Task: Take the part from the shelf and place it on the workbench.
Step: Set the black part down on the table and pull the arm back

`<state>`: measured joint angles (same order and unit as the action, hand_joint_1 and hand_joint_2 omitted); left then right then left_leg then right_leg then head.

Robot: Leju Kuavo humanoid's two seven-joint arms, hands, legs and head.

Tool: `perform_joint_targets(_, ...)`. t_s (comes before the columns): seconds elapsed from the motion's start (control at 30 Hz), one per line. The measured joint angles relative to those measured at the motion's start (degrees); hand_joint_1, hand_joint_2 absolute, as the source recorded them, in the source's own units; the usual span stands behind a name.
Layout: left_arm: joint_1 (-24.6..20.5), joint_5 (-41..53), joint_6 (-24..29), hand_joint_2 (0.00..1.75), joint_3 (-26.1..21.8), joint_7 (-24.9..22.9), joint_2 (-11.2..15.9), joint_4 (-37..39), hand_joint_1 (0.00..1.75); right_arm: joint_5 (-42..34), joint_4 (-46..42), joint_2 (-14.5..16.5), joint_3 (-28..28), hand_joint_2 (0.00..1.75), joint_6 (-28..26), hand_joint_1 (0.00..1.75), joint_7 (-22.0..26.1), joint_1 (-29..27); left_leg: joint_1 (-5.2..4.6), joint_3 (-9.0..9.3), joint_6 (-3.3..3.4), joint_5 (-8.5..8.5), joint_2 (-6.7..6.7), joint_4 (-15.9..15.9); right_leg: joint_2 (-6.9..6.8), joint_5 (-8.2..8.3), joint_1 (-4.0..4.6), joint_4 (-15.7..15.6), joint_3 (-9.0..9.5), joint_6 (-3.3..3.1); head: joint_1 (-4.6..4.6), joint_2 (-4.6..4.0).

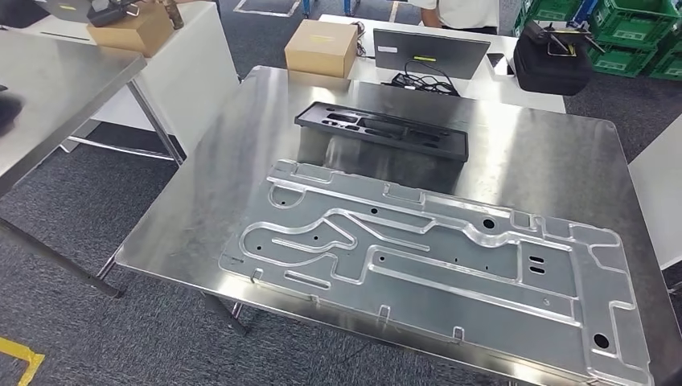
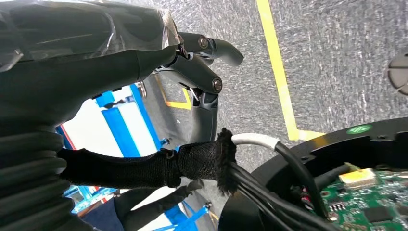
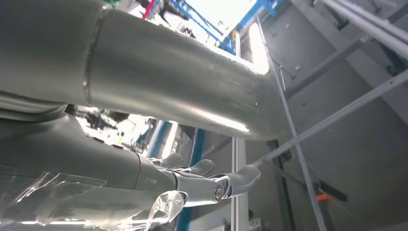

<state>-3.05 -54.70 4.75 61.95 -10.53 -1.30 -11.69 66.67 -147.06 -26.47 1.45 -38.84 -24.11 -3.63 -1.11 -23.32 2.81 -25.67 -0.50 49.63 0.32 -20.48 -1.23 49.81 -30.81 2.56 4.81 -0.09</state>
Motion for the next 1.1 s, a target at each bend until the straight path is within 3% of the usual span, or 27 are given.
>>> perform_joint_targets(0.07, 0.1, 0.0, 0.0, 0.0, -0.1, 0.3, 0.0, 0.0, 0.0, -1.6, 0.0, 2.0, 0.3, 0.0, 0.0, 0.0, 2.6, -1.1, -0.17, -0.23, 0.61, 0.27, -0.16, -0.9, 0.03, 0.82, 0.04, 0.0, -0.47, 0.59, 0.02, 0.0)
perform_joint_targets(0.13, 0.1, 0.0, 0.1, 0.0, -0.1, 0.5, -0.1, 0.0, 0.0, -3.5, 0.1, 4.4, 0.7, 0.0, 0.0, 0.0, 6.5, -2.0, 0.01, -1.23, 1.42, 1.12, -0.04, -0.8, 0.11, -0.46, 0.0, 1.2, -1.38, 1.16, 0.03, 0.0)
perform_joint_targets(0.17, 0.1, 0.0, 0.2, 0.0, -0.2, 0.5, -0.2, 0.0, 0.0, -4.4, 0.3, 5.7, 1.0, 0.0, 0.0, 0.0, 9.0, -2.5, 0.13, -1.8, 1.9, 1.66, 0.06, -0.8, 0.13, -2.51, -0.02, 3.2, -2.19, 1.39, 0.02, 0.0)
perform_joint_targets(0.2, 0.0, 0.0, 0.2, 0.0, -0.2, 0.5, -0.2, 0.0, 0.0, -5.5, 0.4, 7.2, 1.6, 0.0, 0.0, 0.0, 12.2, -3.0, 0.11, -2.33, 2.24, 2.14, 0.17, -0.8, 0.12, -5.65, -0.05, 6.8, -3.33, 1.58, 0.01, 0.0)
perform_joint_targets(0.27, 0.0, 0.0, 0.2, 0.0, -0.2, 0.4, -0.2, 0.0, 0.0, -8.4, 0.8, 10.7, 2.8, 0.0, 0.0, 0.0, 19.6, -3.8, -0.17, -3.66, 2.63, 3.02, 0.31, -0.5, 0.08, -11.1, -0.01, 15.5, -5.51, 1.75, 0.01, 0.0)
perform_joint_targets(0.3, -0.1, 0.0, 0.2, 0.0, -0.2, 0.4, -0.2, 0.0, 0.0, -10.5, 1.1, 12.8, 3.7, 0.0, 0.0, 0.0, 24.0, -4.2, -0.36, -4.43, 2.69, 3.45, 0.36, -0.2, 0.08, -12.14, 0.02, 18.7, -5.93, 1.68, 0.01, 0.0)
perform_joint_targets(0.33, -0.1, 0.0, 0.2, 0.0, -0.2, 0.3, -0.2, 0.0, 0.0, -12.7, 1.4, 15.0, 4.6, 0.0, 0.0, 0.0, 28.0, -4.5, -0.56, -5.2, 2.73, 3.9, 0.39, 0.0, 0.08, -11.58, 0.08, 19.7, -5.4, 1.46, 0.01, 0.0)
perform_joint_targets(0.37, -0.2, 0.0, 0.2, 0.0, -0.2, 0.3, -0.2, 0.0, 0.0, -15.1, 1.6, 17.1, 5.5, 0.0, 0.0, 0.0, 31.6, -4.8, -0.75, -5.96, 2.73, 4.39, 0.39, 0.2, 0.08, -10.01, 0.19, 18.4, -3.79, 1.12, 0.02, 0.0)
perform_joint_targets(0.43, -0.3, 0.0, 0.2, 0.0, -0.2, 0.3, -0.3, 0.0, 0.0, -19.1, 2.2, 21.1, 7.6, 0.0, 0.0, 0.0, 37.4, -5.3, -1.07, -7.16, 2.62, 5.44, 0.36, 0.3, 0.08, -7.21, 0.69, 10.1, 2.42, 0.01, 0.02, 0.0)
perform_joint_targets(0.5, -0.4, 0.0, 0.2, 0.0, -0.2, 0.2, -0.4, 0.0, 0.0, -21.5, 2.7, 24.2, 9.3, 0.0, 0.0, 0.0, 40.3, -5.5, -1.15, -7.6, 2.2, 6.38, 0.41, 0.3, 0.03, -7.09, 1.24, 1.1, 8.26, -0.84, 0.03, 0.0)
perform_joint_targets(0.53, -0.4, 0.0, 0.2, 0.0, -0.2, 0.2, -0.4, 0.0, 0.0, -22.2, 3.0, 25.7, 10.0, 0.0, 0.0, 0.0, 41.3, -5.6, -1.09, -7.69, 1.92, 6.83, 0.44, 0.2, 0.0, -7.41, 1.46, -1.1, 9.52, -1.08, 0.03, 0.0)
perform_joint_targets(0.6, -0.4, -0.1, 0.3, 0.0, -0.2, 0.1, -0.3, 0.0, 0.0, -23.4, 3.9, 28.5, 11.4, 0.0, 0.0, 0.0, 43.3, -5.8, -1.04, -8.12, 1.3, 7.87, 0.37, 0.1, -0.12, -6.5, 1.43, -1.9, 9.08, -1.47, 0.05, 0.0)
perform_joint_targets(0.63, -0.4, -0.2, 0.4, 0.0, -0.2, 0.1, -0.2, 0.0, 0.0, -23.9, 4.5, 30.0, 12.0, 0.0, 0.0, 0.0, 44.3, -6.0, -1.09, -8.83, 0.94, 7.23, 0.24, 0.7, -0.19, -5.79, 1.26, -2.0, 8.37, -1.71, 0.07, 0.0)
perform_joint_targets(0.67, -0.4, -0.3, 0.5, 0.0, -0.2, 0.0, -0.2, 0.0, 0.0, -24.2, 5.3, 31.3, 12.7, 0.0, 0.0, 0.0, 45.4, -6.2, -1.06, -9.86, 0.5, 5.26, 0.13, 2.4, -0.31, -5.01, 1.03, -2.1, 7.48, -1.94, 0.11, 0.0)
perform_joint_targets(0.77, -0.5, -0.7, 0.6, 0.0, -0.2, 0.0, -0.3, 0.0, 0.0, -23.8, 7.8, 35.3, 14.5, 0.0, 0.0, 0.0, 48.5, -6.3, -0.22, -13.29, -0.69, -4.35, 0.06, 14.3, -0.46, -2.91, 0.9, -1.8, 4.62, -2.36, 0.17, 0.0)
perform_joint_targets(0.8, -0.5, -0.7, 0.6, 0.0, -0.2, 0.0, -0.3, 0.0, 0.0, -23.2, 8.7, 36.5, 15.0, 0.0, 0.0, 0.0, 49.3, -6.3, 0.0, -13.75, -0.93, -5.5, 0.06, 18.1, -0.46, -2.3, 0.91, -1.5, 3.66, -2.36, 0.17, 0.0)
perform_joint_targets(0.83, -0.5, -0.7, 0.6, 0.0, -0.2, 0.0, -0.3, 0.0, 0.0, -22.5, 9.5, 37.4, 15.4, 0.0, 0.0, 0.0, 49.8, -6.3, 0.15, -13.48, -1.12, -4.97, 0.07, 20.3, -0.46, -1.71, 0.89, -1.1, 2.59, -2.27, 0.16, 0.0)
perform_joint_targets(0.87, -0.4, -0.7, 0.6, 0.0, -0.2, 0.0, -0.3, 0.0, 0.0, -21.9, 10.2, 38.3, 15.7, 0.0, 0.0, 0.0, 50.2, -6.3, 0.26, -12.22, -1.25, -3.28, 0.07, 20.2, -0.45, -1.1, 0.83, -0.8, 1.43, -2.13, 0.16, 0.0)
perform_joint_targets(0.93, -0.3, -0.6, 0.6, 0.0, -0.1, 0.0, -0.2, 0.0, 0.0, -20.6, 10.9, 39.6, 16.0, 0.0, 0.0, 0.0, 50.4, -6.3, 0.42, -6.52, -1.41, -0.58, 0.07, 13.6, -0.33, 0.09, 0.77, -0.1, -0.63, -1.67, 0.15, 0.0)
perform_joint_targets(1.0, -0.1, -0.4, 0.5, 0.0, -0.1, -0.1, -0.2, 0.0, 0.0, -19.8, 11.5, 40.6, 16.3, 0.0, 0.0, 0.0, 50.3, -6.3, 0.4, 0.34, -1.06, -1.07, -0.11, 3.4, -0.2, 1.2, 0.92, 0.4, -1.79, -1.15, 0.16, 0.0)
perform_joint_targets(1.03, -0.1, -0.4, 0.5, 0.0, -0.1, -0.1, -0.2, 0.0, 0.0, -19.5, 11.8, 41.1, 16.5, 0.0, 0.0, 0.0, 50.2, -6.3, 0.29, 2.22, -0.76, -1.62, -0.24, 0.3, -0.19, 1.85, 1.02, 0.4, -2.16, -0.91, 0.17, 0.0)
perform_joint_targets(1.07, 0.0, -0.4, 0.5, 0.0, -0.1, -0.1, -0.2, 0.0, 0.0, -19.3, 12.2, 41.5, 16.6, 0.0, 0.0, 0.0, 50.1, -6.3, 0.18, 2.7, -0.3, -1.66, -0.36, -1.2, -0.19, 2.51, 1.06, 0.5, -2.51, -0.69, 0.17, 0.0)
perform_joint_targets(1.1, 0.0, -0.4, 0.5, 0.0, -0.1, -0.2, -0.2, 0.0, 0.0, -19.1, 12.6, 41.8, 16.7, 0.0, 0.0, 0.0, 50.0, -6.4, 0.21, 2.08, 0.19, -1.38, -0.34, -1.2, -0.2, 2.88, 1.0, 0.6, -2.89, -0.44, 0.18, 0.0)
